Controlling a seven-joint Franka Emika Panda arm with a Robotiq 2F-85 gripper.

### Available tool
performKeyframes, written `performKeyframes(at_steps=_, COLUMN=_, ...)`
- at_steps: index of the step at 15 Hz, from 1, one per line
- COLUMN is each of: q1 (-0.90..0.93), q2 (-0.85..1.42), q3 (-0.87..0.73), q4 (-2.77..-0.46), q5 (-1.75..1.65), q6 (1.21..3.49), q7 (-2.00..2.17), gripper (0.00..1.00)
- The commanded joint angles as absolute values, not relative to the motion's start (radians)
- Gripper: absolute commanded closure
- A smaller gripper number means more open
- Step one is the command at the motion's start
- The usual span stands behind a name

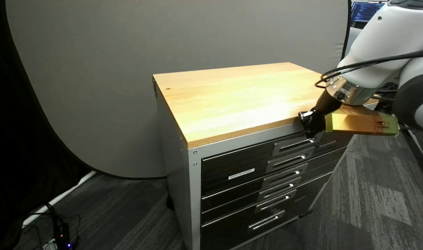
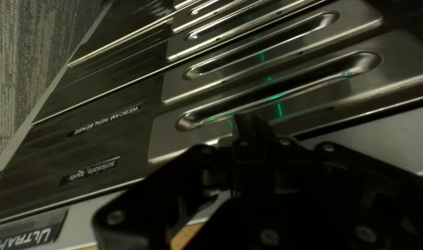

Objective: Put the screwdriver in the drawer then close the drawer

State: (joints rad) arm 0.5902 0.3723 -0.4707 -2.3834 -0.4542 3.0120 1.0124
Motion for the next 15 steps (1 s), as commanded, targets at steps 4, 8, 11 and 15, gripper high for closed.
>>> performKeyframes(at_steps=4, q1=0.570, q2=0.069, q3=-0.422, q4=-2.416, q5=-0.458, q6=2.719, q7=0.706, gripper=0.35)
performKeyframes(at_steps=8, q1=0.376, q2=-0.066, q3=-0.158, q4=-2.359, q5=-0.355, q6=2.456, q7=0.440, gripper=0.06)
performKeyframes(at_steps=11, q1=0.293, q2=-0.113, q3=-0.036, q4=-2.301, q5=-0.220, q6=2.301, q7=0.222, gripper=0.00)
performKeyframes(at_steps=15, q1=0.223, q2=-0.119, q3=0.045, q4=-2.293, q5=-0.184, q6=2.256, q7=0.187, gripper=0.00)
